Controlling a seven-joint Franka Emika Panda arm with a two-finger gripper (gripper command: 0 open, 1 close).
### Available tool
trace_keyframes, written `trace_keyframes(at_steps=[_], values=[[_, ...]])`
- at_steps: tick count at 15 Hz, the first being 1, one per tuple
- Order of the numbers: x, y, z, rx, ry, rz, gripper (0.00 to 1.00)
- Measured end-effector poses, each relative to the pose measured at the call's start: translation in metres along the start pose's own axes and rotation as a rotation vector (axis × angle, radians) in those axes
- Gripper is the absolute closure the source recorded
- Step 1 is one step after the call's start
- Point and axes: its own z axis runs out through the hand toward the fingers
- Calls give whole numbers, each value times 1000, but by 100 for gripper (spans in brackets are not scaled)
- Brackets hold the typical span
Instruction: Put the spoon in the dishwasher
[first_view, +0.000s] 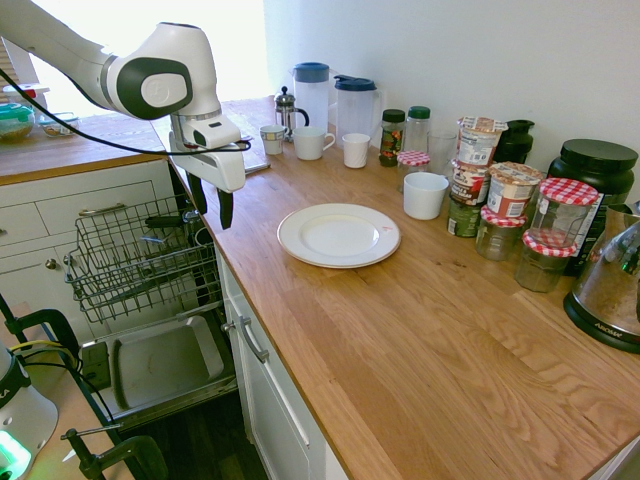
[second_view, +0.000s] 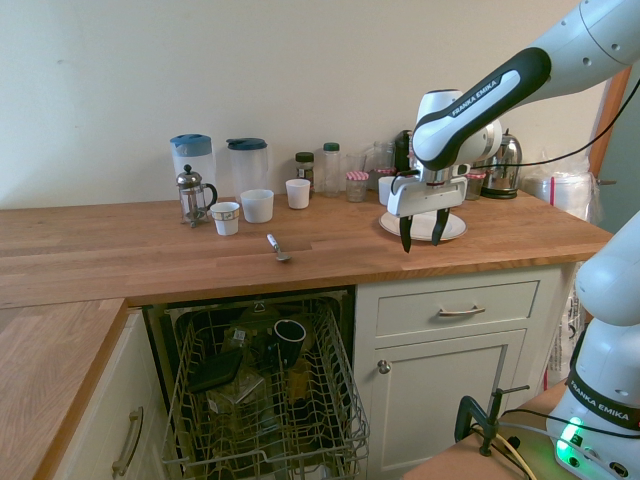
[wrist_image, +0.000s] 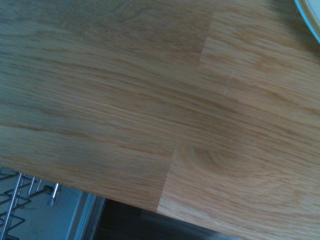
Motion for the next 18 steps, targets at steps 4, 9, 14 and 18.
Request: trace_keyframes(at_steps=[4,9,14,18], values=[[-3,-4,-5,4,5,0,0],[-44,-68,-60,42,53,15,0],[-59,-164,-78,72,78,8,0],[-58,-236,-66,87,76,-32,0]])
